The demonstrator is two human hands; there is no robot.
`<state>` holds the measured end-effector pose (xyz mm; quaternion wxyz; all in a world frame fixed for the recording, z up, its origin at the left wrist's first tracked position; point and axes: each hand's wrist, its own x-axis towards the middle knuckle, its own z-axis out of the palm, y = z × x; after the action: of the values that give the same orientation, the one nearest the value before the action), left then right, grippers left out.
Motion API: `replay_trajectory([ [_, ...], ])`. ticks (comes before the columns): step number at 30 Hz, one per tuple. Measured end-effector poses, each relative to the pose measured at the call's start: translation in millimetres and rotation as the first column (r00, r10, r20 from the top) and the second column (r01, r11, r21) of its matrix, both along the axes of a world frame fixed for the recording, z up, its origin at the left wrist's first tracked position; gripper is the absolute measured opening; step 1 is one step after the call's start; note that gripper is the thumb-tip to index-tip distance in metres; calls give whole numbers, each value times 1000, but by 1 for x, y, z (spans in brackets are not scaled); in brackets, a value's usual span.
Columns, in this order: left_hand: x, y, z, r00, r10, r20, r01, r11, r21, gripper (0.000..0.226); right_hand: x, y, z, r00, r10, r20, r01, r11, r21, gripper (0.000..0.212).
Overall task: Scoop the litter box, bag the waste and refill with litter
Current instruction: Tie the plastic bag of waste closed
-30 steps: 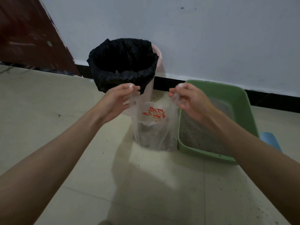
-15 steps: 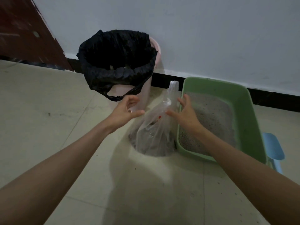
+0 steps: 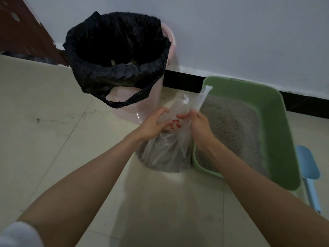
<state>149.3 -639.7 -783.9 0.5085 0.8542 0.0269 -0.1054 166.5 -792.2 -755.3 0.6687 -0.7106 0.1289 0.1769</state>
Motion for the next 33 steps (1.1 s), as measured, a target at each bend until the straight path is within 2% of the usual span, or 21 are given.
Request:
replay_trajectory([
  [1, -1, -3, 1, 999, 37, 21, -36, 999, -40, 28, -1, -3, 0, 999, -40, -31, 42, 997, 65, 36],
  [2, -4, -5, 3, 995, 90, 32, -86, 991, -104, 23, -1, -7, -1, 996, -79, -48, 83, 991, 102, 34],
  [4, -9, -7, 9, 975, 221, 0, -214, 945, -246, 41, -3, -13, -1, 989, -141, -53, 147, 980, 136, 30],
  [5, -11, -5, 12, 960, 277, -29, -271, 903, -333, 46, -3, -16, -2, 986, -160, -47, 165, 975, 148, 30],
  [7, -15, 0, 13, 924, 372, -85, -362, 784, -504, 39, -7, -17, -1, 984, -172, -42, 176, 968, 176, 34],
  [9, -20, 3, 16, 902, 410, -133, -403, 694, -597, 36, -11, -12, 2, 989, -135, -57, 144, 972, 185, 35],
  [12, -28, 3, 22, 878, 434, -204, -455, 623, -636, 38, -18, 2, 7, 995, -45, -90, 59, 985, 162, 28],
  [14, -30, 0, 29, 865, 435, -249, -487, 614, -621, 37, -21, 9, 10, 992, -6, -127, 25, 988, 151, 21],
  [16, -31, -3, 31, 865, 418, -278, -500, 675, -542, 33, -24, 11, 13, 983, 29, -183, -6, 992, 126, 17],
  [18, -35, -3, 33, 873, 367, -322, -484, 738, -470, 24, -25, 9, 14, 961, 44, -273, 3, 986, 169, 16],
  [20, -37, -1, 34, 877, 296, -378, -462, 735, -497, 14, -26, 4, 16, 939, 58, -339, 15, 978, 208, 19],
  [23, -40, 1, 38, 876, 255, -409, -466, 664, -585, 16, -29, -2, 17, 938, 111, -327, -51, 981, 186, 41],
  [24, -41, -1, 38, 880, 261, -396, -457, 690, -562, 18, -29, -3, 16, 945, 161, -286, -118, 979, 163, 50],
  [25, -42, -3, 36, 892, 266, -365, -426, 761, -489, 19, -30, -2, 17, 945, 231, -231, -203, 969, 139, 58],
  [27, -46, -8, 34, 940, 228, -256, -287, 931, -226, 20, -32, 1, 16, 927, 351, -130, -341, 935, 95, 69],
  [28, -47, -9, 33, 961, 186, -206, -211, 972, -107, 22, -32, 3, 14, 919, 382, -98, -375, 923, 87, 74],
  [31, -47, -11, 32, 989, 74, -125, -62, 994, 93, 31, -33, 3, 10, 903, 428, -41, -425, 903, 63, 84],
  [33, -46, -11, 33, 995, -5, -95, 27, 970, 240, 32, -35, 3, 8, 918, 397, -12, -395, 917, 53, 64],
])
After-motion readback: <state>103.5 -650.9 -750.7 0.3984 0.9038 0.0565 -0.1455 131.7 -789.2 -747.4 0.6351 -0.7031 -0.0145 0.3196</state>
